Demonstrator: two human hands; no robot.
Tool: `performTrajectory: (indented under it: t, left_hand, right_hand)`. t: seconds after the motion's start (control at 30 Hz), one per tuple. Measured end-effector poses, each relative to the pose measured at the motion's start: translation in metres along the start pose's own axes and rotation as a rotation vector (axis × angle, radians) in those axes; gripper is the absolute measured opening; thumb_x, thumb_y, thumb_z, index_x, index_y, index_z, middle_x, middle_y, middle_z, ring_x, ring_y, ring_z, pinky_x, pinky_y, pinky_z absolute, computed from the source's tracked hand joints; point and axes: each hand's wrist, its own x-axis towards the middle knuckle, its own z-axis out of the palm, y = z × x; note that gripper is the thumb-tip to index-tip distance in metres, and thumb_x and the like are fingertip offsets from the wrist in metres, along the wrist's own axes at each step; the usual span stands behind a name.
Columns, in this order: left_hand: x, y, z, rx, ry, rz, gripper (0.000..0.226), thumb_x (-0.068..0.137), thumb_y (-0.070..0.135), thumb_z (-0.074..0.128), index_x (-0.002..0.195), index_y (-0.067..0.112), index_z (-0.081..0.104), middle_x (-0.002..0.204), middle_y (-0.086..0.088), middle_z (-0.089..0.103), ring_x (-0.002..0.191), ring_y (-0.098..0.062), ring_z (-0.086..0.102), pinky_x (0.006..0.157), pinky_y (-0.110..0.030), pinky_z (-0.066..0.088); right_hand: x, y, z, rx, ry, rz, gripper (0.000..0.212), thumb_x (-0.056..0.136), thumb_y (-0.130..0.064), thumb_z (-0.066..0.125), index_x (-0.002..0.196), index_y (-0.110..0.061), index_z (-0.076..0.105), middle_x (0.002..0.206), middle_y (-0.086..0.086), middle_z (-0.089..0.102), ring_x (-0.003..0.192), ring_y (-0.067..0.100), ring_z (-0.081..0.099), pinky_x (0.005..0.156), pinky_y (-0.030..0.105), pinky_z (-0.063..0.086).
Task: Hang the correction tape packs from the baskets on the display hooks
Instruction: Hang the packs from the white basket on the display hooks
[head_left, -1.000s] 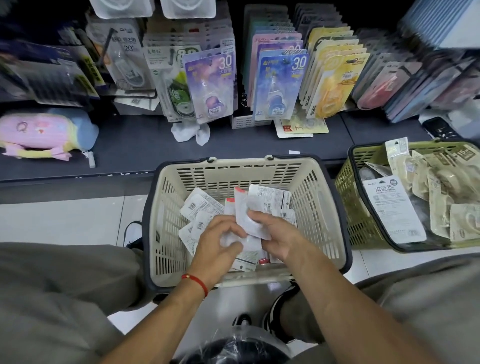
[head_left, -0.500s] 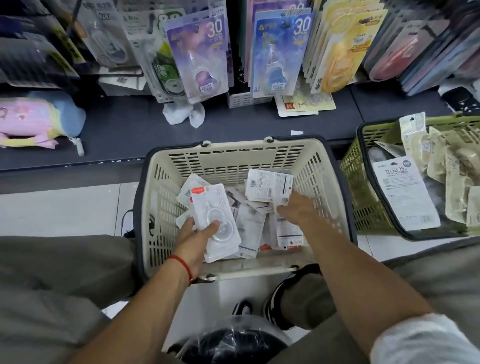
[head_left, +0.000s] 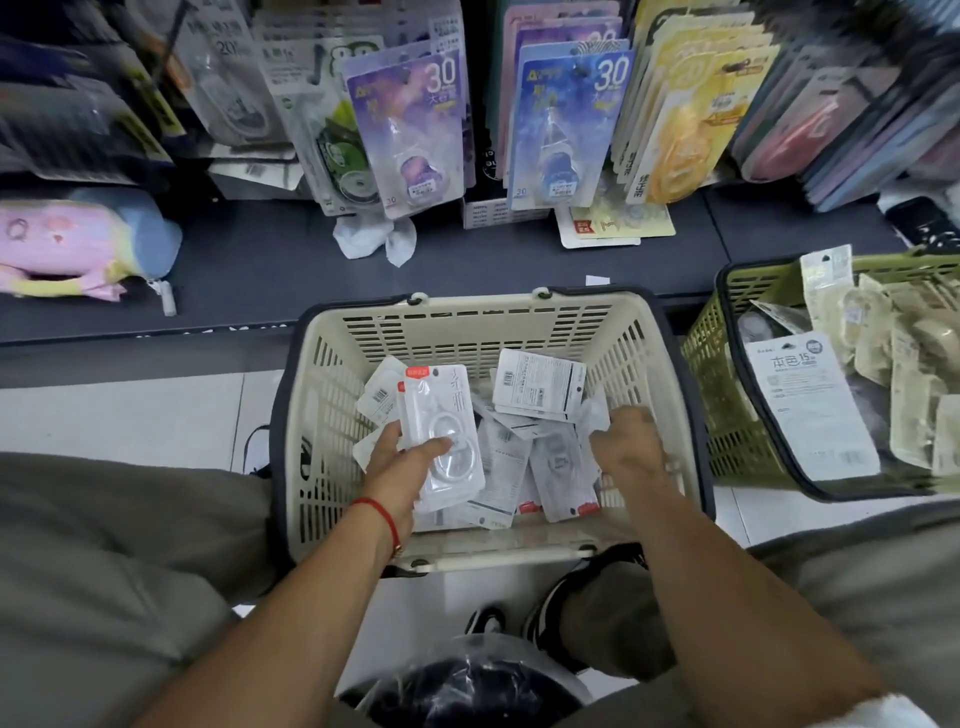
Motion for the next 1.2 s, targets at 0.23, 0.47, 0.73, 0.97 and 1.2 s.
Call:
performTrajectory:
  t: [0.23, 0.47, 0.73, 0.97, 1.2]
  left_hand:
    - [-0.003, 0.009, 0.008, -0.023, -0.030, -0.003, 0.043, 0.084, 0.022, 0.069, 0.123, 0.040, 0.067, 0.128, 0.001, 0.070, 0.118, -0.031, 0.065, 0.102, -0.056, 0.054]
    - [-0.009, 0.026, 0.000, 0.023, -0.220, 0.001, 0.060, 0.066, 0.026, 0.061, 0.126, 0.022, 0.068, 0.119, -0.009, 0.075, 0.104, -0.033, 0.071, 0.093, -0.049, 0.057]
    - [-0.012, 0.005, -0.012, 0.146, -0.544, -0.008, 0.057, 0.084, 0.037, 0.085, 0.137, 0.029, 0.063, 0.130, -0.006, 0.074, 0.120, -0.027, 0.072, 0.100, -0.048, 0.059]
    - [0.005, -0.001, -0.022, -0.112, -0.185, -0.064, 0.044, 0.093, 0.023, 0.078, 0.135, 0.022, 0.066, 0.123, -0.011, 0.077, 0.116, -0.036, 0.072, 0.099, -0.065, 0.055]
    - [0.017, -0.011, -0.020, -0.138, -0.061, -0.119, 0.044, 0.094, 0.025, 0.076, 0.136, 0.023, 0.064, 0.125, -0.010, 0.076, 0.117, -0.037, 0.071, 0.103, -0.065, 0.053]
  right_hand:
    - [-0.043, -0.028, -0.092, -0.001, 0.183, -0.431, 0.024, 0.102, -0.033, 0.066, 0.116, -0.018, 0.078, 0.112, 0.005, 0.077, 0.092, 0.025, 0.070, 0.079, 0.031, 0.052]
    - [-0.068, -0.059, -0.095, 0.130, -0.220, -0.754, 0.008, 0.082, -0.034, 0.089, 0.084, -0.033, 0.081, 0.072, -0.027, 0.069, 0.069, -0.003, 0.060, 0.065, 0.011, 0.043]
    - [-0.060, -0.081, -0.012, 0.286, -0.085, -0.773, 0.033, 0.077, -0.034, 0.092, 0.102, -0.027, 0.071, 0.087, -0.020, 0.060, 0.076, -0.005, 0.056, 0.071, 0.013, 0.046]
    - [0.007, -0.053, 0.020, 0.082, -0.064, -0.341, 0.027, 0.104, -0.024, 0.063, 0.129, -0.015, 0.068, 0.127, 0.009, 0.073, 0.118, 0.029, 0.068, 0.102, 0.035, 0.053]
    - [0.033, -0.062, 0.056, -0.164, -0.181, -0.462, 0.057, 0.105, -0.034, 0.057, 0.158, -0.018, 0.040, 0.159, 0.011, 0.048, 0.143, 0.033, 0.049, 0.117, 0.045, 0.041]
